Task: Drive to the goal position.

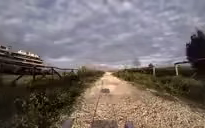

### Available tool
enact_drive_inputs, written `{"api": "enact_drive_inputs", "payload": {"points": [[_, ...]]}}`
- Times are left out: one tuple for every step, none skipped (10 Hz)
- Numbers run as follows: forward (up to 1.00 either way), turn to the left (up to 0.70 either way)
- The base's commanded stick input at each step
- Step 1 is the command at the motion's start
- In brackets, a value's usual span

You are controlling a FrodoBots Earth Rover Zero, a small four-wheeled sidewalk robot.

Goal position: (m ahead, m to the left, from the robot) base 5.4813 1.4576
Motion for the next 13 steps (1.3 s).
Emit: {"api": "enact_drive_inputs", "payload": {"points": [[0.70, 0.00], [0.70, 0.00], [0.70, 0.00], [0.70, 0.00], [0.70, 0.00], [0.70, 0.00], [0.70, 0.00], [0.70, 0.00], [0.70, 0.00], [0.70, 0.00], [0.70, 0.00], [0.70, 0.00], [0.70, 0.00]]}}
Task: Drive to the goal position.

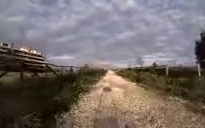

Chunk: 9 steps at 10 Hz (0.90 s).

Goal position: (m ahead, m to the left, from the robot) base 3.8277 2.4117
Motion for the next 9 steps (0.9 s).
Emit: {"api": "enact_drive_inputs", "payload": {"points": [[0.70, 0.00], [0.70, 0.00], [0.70, 0.00], [0.70, 0.00], [0.70, 0.00], [0.70, -0.13], [0.70, -0.35], [0.70, -0.33], [0.70, -0.01]]}}
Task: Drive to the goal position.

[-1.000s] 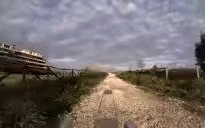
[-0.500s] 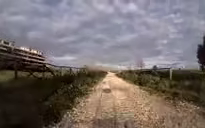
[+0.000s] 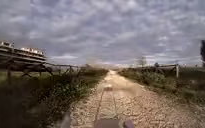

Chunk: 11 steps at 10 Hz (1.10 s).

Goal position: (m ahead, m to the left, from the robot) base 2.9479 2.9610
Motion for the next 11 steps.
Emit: {"api": "enact_drive_inputs", "payload": {"points": [[0.70, 0.00], [0.70, 0.00], [0.70, 0.00], [0.70, 0.00], [0.70, 0.00], [0.70, 0.00], [0.70, 0.00], [0.70, 0.00], [0.70, 0.00], [0.70, 0.00], [0.70, 0.00]]}}
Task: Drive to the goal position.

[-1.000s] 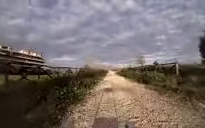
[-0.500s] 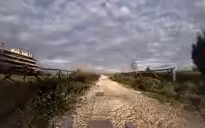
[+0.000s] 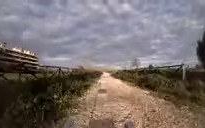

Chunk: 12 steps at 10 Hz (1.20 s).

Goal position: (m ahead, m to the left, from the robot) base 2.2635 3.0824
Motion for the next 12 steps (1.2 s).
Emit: {"api": "enact_drive_inputs", "payload": {"points": [[0.70, 0.00], [0.70, 0.00], [0.70, 0.00], [0.70, 0.00], [0.70, 0.00], [0.70, 0.00], [0.70, 0.15], [0.70, 0.26], [0.70, 0.26], [0.70, 0.08], [0.70, 0.00], [0.70, 0.00]]}}
